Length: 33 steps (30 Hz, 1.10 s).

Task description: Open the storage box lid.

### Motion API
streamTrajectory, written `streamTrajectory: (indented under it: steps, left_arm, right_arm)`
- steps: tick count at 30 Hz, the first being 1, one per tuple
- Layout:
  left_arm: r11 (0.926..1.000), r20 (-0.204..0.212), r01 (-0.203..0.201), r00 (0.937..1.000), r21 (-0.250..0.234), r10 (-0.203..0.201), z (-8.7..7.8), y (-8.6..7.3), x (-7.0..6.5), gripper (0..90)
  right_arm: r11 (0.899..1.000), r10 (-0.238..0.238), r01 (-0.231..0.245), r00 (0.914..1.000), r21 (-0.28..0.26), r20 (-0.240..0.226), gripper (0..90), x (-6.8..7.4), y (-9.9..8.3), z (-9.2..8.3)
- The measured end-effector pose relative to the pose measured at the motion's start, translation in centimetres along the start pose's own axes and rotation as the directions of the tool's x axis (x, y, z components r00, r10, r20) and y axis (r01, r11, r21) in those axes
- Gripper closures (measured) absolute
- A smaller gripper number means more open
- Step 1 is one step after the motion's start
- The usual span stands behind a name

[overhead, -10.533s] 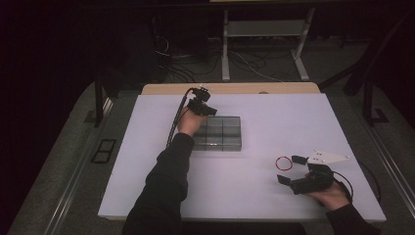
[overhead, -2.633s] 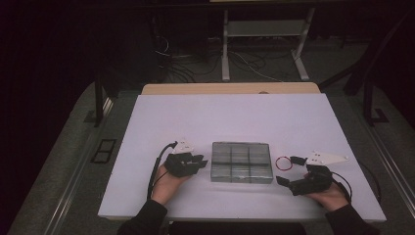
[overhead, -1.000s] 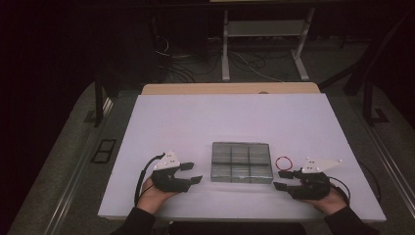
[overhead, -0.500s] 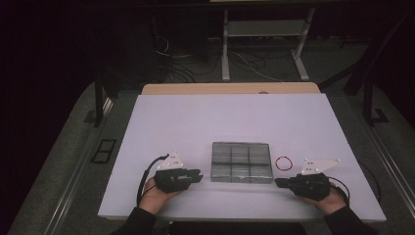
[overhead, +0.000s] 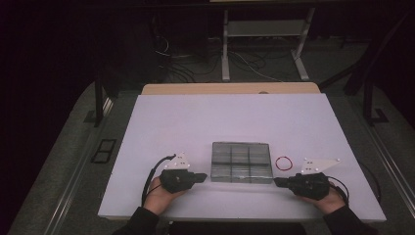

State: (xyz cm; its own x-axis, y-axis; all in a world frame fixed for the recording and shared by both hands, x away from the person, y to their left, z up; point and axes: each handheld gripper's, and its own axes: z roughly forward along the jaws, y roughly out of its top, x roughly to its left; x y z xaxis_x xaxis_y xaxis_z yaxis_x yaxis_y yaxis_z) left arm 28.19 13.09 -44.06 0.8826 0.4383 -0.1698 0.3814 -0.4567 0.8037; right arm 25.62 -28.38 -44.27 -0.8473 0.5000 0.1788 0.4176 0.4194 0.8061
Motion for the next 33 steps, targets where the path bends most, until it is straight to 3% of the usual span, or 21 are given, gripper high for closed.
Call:
streamTrajectory:
  steps: [14,33]
  left_arm:
    - [0.9999,0.019,-0.012,0.9997,0.001,0.012,0.45,0.33,-0.15,89.5]
    - [0.9998,0.027,0.011,0.9996,-0.016,-0.010,0.64,0.47,0.08,89.6]
  right_arm:
    - [1.000,-0.003,0.003,1.0000,-0.007,0.000,89.0,0.06,0.16,0.09]
    - [1.000,-0.010,0.011,0.9999,-0.008,0.007,89.0,0.00,0.22,0.08]
